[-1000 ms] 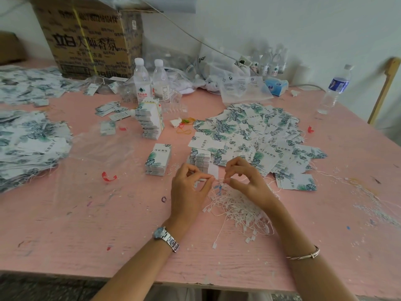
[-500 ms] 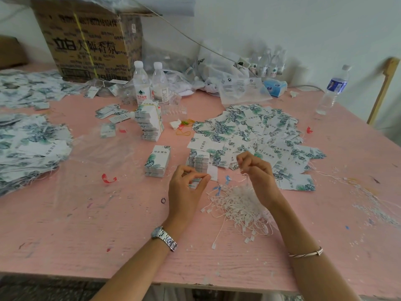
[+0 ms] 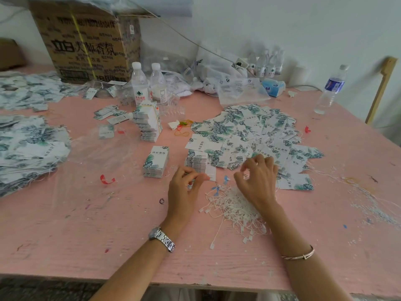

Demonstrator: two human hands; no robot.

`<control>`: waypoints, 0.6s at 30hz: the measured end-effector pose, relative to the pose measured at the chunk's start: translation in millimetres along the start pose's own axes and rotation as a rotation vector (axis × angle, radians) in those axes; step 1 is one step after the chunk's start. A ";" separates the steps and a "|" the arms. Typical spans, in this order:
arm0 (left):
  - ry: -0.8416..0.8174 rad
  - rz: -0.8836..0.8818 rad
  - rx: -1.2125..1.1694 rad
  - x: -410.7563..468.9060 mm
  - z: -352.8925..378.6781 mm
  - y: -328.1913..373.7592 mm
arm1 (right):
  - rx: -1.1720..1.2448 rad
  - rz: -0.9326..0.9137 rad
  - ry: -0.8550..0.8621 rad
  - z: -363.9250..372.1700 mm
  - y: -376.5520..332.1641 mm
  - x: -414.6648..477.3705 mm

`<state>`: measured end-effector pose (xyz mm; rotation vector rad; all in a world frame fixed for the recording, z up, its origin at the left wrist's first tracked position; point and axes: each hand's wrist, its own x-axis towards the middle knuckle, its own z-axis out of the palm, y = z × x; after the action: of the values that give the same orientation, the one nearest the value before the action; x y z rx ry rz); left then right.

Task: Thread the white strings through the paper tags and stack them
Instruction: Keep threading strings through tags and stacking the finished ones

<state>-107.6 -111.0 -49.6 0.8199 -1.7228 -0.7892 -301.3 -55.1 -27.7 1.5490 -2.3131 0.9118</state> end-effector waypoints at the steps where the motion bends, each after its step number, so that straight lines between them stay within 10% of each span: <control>1: -0.008 0.009 0.000 -0.3 0.6 -0.4 | -0.002 -0.059 0.022 0.9 -4.3 -1.6; 7: -0.047 0.029 -0.018 -0.9 3.6 -5.6 | 0.409 -0.507 -0.125 1.6 -28.8 -12.0; 18: -0.019 0.177 0.093 0.9 5.9 -10.1 | 0.651 -0.398 -0.254 2.9 -31.3 -11.1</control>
<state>-111.9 -116.6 -58.9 0.7119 -1.8318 -0.6032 -268.2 -56.3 -23.6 2.3877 -1.8070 1.5114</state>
